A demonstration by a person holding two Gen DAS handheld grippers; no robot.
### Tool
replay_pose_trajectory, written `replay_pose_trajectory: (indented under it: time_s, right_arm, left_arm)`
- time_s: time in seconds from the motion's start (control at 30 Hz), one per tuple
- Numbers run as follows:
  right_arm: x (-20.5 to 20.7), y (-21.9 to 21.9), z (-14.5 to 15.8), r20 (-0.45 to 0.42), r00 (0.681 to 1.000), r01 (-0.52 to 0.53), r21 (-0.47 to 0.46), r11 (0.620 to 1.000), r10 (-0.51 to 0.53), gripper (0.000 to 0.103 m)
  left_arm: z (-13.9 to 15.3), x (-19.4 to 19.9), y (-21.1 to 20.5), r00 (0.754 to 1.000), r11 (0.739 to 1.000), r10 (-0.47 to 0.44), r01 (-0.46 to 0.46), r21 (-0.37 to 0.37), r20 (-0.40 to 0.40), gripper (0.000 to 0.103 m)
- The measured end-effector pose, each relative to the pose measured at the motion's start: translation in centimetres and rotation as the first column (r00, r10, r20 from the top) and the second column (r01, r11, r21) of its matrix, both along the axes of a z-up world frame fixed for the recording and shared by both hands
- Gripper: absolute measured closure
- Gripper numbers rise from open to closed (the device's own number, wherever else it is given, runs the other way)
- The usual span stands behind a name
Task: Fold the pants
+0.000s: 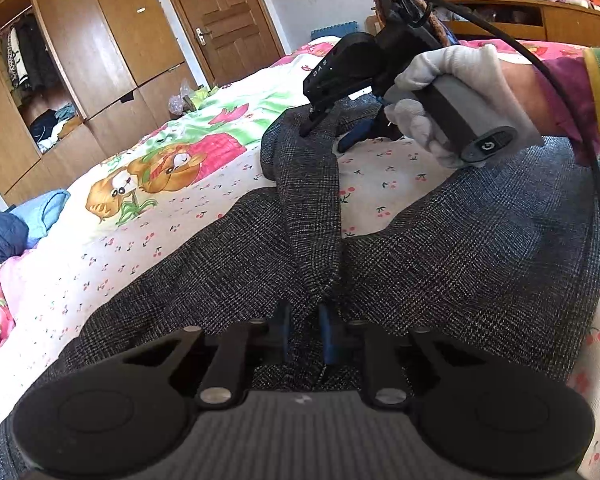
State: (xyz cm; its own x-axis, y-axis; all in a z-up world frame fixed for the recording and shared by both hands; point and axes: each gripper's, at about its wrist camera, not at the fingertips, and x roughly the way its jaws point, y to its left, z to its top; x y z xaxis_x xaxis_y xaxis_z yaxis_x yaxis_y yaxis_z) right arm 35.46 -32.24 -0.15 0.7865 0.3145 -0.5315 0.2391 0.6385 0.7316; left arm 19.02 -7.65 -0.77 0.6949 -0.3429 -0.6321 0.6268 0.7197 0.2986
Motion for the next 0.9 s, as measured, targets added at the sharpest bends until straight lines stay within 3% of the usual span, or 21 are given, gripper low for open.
replay_pose_trajectory:
  time_s: [0.07,0.17,0.2,0.27,0.33,0.4,0.53,0.67,0.77,0.9]
  right_arm:
    - [0.2,-0.2,0.0,0.023,1.0,0.006,0.007,1.0,-0.006,0.074]
    - [2.2,-0.7,-1.1,0.014,1.0,-0.012,0.084,0.996,0.011,0.074]
    - [2.4,-0.7,-1.2,0.013,1.0,-0.017,0.107,0.994,0.016,0.079]
    - [2.2,-0.3,-0.3,0.036,0.999,-0.017,0.048,0.999,0.015,0.098]
    - [1.3,-0.3,1.0,0.08,0.997,-0.019,0.021,1.0,0.017,0.098]
    - [-0.1,-1.2,2.7,0.155,0.988,-0.014,0.052,0.999,0.006,0.099]
    - [-5.4,-3.6,7.4,0.295,0.956,-0.012,0.08,0.997,-0.012,0.099]
    - [-14.0,-5.8,10.9,0.367,0.929,0.018,0.057,0.998,-0.038,0.099]
    - [-20.5,-6.7,10.2,0.324,0.943,0.077,0.023,0.997,-0.081,0.099]
    - [-25.8,-6.9,5.2,0.183,0.967,0.176,0.014,0.984,-0.175,0.098]
  left_arm:
    - [-0.1,0.3,-0.2,1.0,1.0,0.004,-0.004,0.004,-0.003,0.073]
    - [0.0,1.0,-0.4,1.0,1.0,0.016,-0.016,0.006,-0.007,0.072]
    - [0.0,1.2,-0.5,1.0,1.0,0.024,-0.024,0.001,-0.009,0.072]
    - [-0.1,1.6,-0.7,0.999,0.999,0.041,-0.041,0.001,-0.003,0.073]
    - [-0.1,1.7,-1.0,0.999,0.999,0.045,-0.045,0.006,-0.005,0.086]
    - [0.1,1.7,-1.0,0.999,0.999,0.048,-0.048,-0.008,-0.015,0.086]
    - [2.4,0.4,-0.8,1.0,0.998,0.015,-0.014,-0.056,0.016,0.086]
    - [5.0,-2.6,-0.7,0.997,0.992,-0.055,0.061,-0.109,0.057,0.086]
    - [4.6,-4.6,-1.0,0.991,0.982,-0.134,0.135,-0.131,0.011,0.086]
    - [1.2,-6.2,-2.5,0.982,0.982,-0.187,0.187,-0.019,-0.032,0.086]
